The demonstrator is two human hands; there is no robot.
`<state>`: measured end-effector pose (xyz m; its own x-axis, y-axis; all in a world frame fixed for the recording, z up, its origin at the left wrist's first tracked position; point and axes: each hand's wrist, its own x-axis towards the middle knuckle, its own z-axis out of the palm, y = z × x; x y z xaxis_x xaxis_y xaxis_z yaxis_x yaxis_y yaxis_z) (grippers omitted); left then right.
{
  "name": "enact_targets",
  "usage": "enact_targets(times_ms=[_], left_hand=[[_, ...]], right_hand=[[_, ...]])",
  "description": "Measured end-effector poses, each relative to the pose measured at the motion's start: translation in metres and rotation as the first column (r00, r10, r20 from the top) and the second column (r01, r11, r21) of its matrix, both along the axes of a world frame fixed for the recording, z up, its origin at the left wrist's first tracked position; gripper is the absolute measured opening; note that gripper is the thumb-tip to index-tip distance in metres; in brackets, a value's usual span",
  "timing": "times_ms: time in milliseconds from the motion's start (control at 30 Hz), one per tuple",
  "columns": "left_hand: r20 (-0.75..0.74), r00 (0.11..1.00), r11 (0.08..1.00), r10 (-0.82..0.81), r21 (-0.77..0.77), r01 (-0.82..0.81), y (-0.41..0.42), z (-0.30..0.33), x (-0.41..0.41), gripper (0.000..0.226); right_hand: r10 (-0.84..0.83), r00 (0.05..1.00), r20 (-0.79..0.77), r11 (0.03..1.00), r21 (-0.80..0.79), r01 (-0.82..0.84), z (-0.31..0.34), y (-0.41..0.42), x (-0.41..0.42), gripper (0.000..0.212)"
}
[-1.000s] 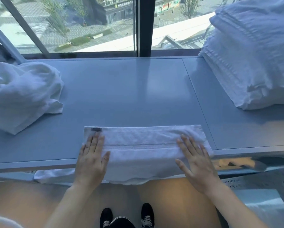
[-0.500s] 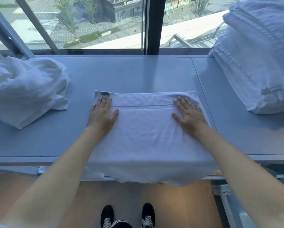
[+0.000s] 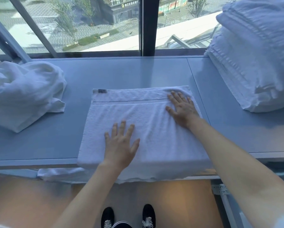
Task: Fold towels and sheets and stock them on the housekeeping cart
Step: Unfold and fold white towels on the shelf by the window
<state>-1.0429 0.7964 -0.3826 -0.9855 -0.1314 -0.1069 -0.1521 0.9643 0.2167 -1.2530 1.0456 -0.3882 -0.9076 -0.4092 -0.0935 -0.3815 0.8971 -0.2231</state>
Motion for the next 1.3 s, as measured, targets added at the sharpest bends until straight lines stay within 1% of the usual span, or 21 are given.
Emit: enact_targets(times_ms=[67, 167, 200, 267, 300, 367, 433, 467, 700, 867, 1033, 1100, 1167, 1200, 1300], left_hand=[[-0.010, 1.000, 1.000, -0.005, -0.020, 0.005, -0.005, -0.007, 0.007, 0.068], [-0.041, 0.999, 1.000, -0.014, -0.022, 0.013, -0.010, -0.012, 0.009, 0.070], [-0.044, 0.999, 1.000, -0.009, -0.020, 0.008, -0.009, -0.013, 0.008, 0.071], [-0.050, 0.999, 1.000, -0.006, -0.020, 0.005, -0.008, -0.015, 0.007, 0.073], [-0.056, 0.998, 1.000, -0.006, -0.023, 0.005, -0.008, -0.016, 0.008, 0.073], [-0.059, 0.998, 1.000, -0.004, -0.023, 0.003, -0.009, -0.016, 0.008, 0.073], [-0.059, 0.998, 1.000, 0.000, -0.016, -0.001, -0.010, -0.017, 0.008, 0.073], [-0.058, 0.998, 1.000, -0.001, -0.013, 0.000, -0.009, -0.018, 0.008, 0.073], [-0.104, 0.995, 1.000, -0.012, 0.009, 0.013, -0.020, -0.021, -0.019, 0.073], [-0.067, 0.998, 1.000, -0.016, -0.005, 0.016, -0.035, -0.016, -0.080, 0.075], [-0.066, 0.998, 1.000, -0.024, 0.009, 0.025, -0.055, -0.009, -0.145, 0.069], [-0.042, 0.998, 0.999, -0.036, -0.002, 0.036, -0.059, -0.003, -0.161, 0.068], [-0.019, 0.999, 0.999, -0.031, -0.022, 0.031, -0.058, 0.005, -0.164, 0.066], [-0.030, 0.999, 1.000, -0.017, -0.026, 0.016, -0.055, 0.010, -0.161, 0.064], [-0.127, 0.992, 0.999, 0.029, 0.047, -0.024, -0.039, 0.023, -0.122, 0.059]], right_hand=[[0.020, 0.999, -0.036, 0.998, -0.052, -0.021, 0.010, 0.001, 0.006, 0.066], [0.073, 0.976, -0.205, 0.993, -0.076, -0.090, 0.026, -0.003, 0.035, 0.060], [0.073, 0.974, -0.215, 0.986, -0.128, -0.102, 0.029, -0.007, 0.052, 0.059], [0.057, 0.988, -0.140, 0.968, -0.236, -0.090, 0.028, -0.012, 0.096, 0.059], [0.065, 0.993, -0.098, 0.965, -0.246, -0.088, 0.024, -0.012, 0.119, 0.062], [0.092, 0.995, -0.043, 0.982, -0.159, -0.098, 0.012, -0.003, 0.153, 0.066], [0.095, 0.995, -0.001, 0.995, -0.036, -0.095, -0.001, 0.009, 0.168, 0.068], [0.093, 0.996, 0.004, 0.996, -0.002, -0.093, -0.005, 0.013, 0.170, 0.068], [0.092, 0.996, -0.021, 0.996, 0.016, -0.091, -0.011, 0.005, 0.136, 0.070], [0.076, 0.997, -0.016, 0.997, 0.036, -0.075, -0.004, -0.012, 0.079, 0.069], [0.051, 0.999, -0.005, 0.998, 0.029, -0.050, 0.002, -0.036, 0.020, 0.067], [0.042, 0.999, 0.007, 0.999, 0.031, -0.042, 0.004, -0.043, 0.005, 0.067], [0.043, 0.999, 0.010, 0.999, 0.025, -0.043, 0.004, -0.047, 0.000, 0.067], [0.044, 0.999, 0.003, 0.999, 0.021, -0.044, 0.003, -0.047, -0.001, 0.066], [0.043, 0.999, -0.012, 0.999, 0.010, -0.043, 0.001, -0.046, 0.001, 0.067]])
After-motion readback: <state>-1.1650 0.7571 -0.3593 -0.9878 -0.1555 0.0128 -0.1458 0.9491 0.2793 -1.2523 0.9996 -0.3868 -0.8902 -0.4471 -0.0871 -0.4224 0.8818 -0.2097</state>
